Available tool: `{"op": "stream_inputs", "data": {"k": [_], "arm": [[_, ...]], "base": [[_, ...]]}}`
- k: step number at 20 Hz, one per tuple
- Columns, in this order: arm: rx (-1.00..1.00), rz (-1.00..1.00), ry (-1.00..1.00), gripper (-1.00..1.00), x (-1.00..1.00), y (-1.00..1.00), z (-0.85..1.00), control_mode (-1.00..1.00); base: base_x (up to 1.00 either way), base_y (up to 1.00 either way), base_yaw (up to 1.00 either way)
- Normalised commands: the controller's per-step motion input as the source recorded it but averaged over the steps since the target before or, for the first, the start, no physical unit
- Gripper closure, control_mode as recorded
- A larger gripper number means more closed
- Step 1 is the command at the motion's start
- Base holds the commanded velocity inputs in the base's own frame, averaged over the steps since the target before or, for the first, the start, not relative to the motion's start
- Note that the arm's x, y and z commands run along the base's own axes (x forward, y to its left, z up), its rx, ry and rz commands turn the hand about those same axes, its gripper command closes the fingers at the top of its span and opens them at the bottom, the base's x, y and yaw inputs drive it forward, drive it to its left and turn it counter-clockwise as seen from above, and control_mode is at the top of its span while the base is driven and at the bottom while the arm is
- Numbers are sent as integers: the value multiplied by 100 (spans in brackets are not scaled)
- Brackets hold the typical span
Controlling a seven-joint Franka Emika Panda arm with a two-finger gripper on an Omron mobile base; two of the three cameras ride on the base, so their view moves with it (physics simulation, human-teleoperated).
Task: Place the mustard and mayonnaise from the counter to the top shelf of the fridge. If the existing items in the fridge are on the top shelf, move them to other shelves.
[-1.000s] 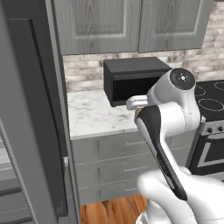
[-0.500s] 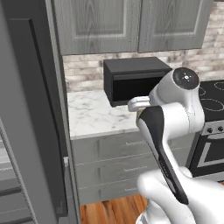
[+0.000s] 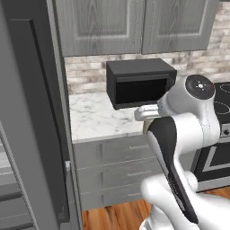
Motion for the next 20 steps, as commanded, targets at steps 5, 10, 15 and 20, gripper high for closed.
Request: {"op": "stream_inputs", "data": {"k": [5, 10, 15, 20], "arm": [[0, 0, 0, 100, -84, 0, 7, -100], [0, 0, 0, 100, -55, 0, 17, -100], [0, 0, 0, 100, 0, 0, 0, 100], [0, 0, 0, 100, 0, 0, 0, 100]], "base": [[0, 0, 0], [0, 0, 0], [-90, 0, 1], [-100, 26, 2]]}}
